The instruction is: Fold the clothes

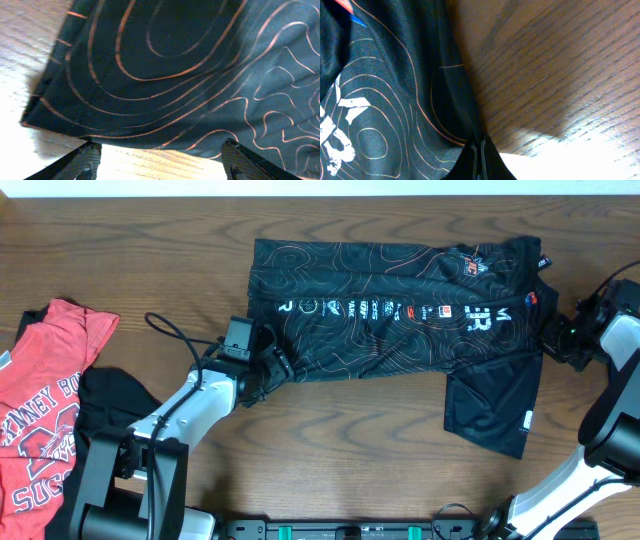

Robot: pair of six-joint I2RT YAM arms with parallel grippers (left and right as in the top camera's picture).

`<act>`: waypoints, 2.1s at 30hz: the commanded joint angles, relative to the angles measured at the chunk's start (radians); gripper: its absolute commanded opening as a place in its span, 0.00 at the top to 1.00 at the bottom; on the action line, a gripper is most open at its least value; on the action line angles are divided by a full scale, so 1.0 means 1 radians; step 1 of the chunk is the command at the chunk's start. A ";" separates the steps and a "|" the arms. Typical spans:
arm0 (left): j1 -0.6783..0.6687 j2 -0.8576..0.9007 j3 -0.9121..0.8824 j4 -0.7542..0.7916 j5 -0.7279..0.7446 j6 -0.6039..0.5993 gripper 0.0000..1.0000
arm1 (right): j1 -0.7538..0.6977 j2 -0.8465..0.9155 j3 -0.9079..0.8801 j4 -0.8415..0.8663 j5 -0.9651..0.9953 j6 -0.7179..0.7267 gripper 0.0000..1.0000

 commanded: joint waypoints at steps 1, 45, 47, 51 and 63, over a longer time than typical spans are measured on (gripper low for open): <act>0.040 0.029 -0.027 -0.048 -0.056 -0.063 0.20 | 0.021 0.037 -0.027 -0.014 0.010 0.004 0.99; 0.167 -0.221 -0.016 -0.020 -0.138 0.114 0.94 | 0.027 -0.127 -0.027 -0.073 0.018 0.020 0.99; 0.167 -0.252 -0.016 -0.041 -0.142 0.134 0.94 | 0.027 -0.142 -0.027 -0.079 0.018 0.022 0.99; 0.164 -0.284 -0.016 -0.093 -0.142 0.146 0.94 | 0.027 -0.174 -0.027 -0.094 0.019 0.040 0.99; 0.077 -0.319 -0.016 -0.130 -0.197 0.165 0.94 | 0.027 -0.284 -0.027 -0.211 0.068 0.095 0.99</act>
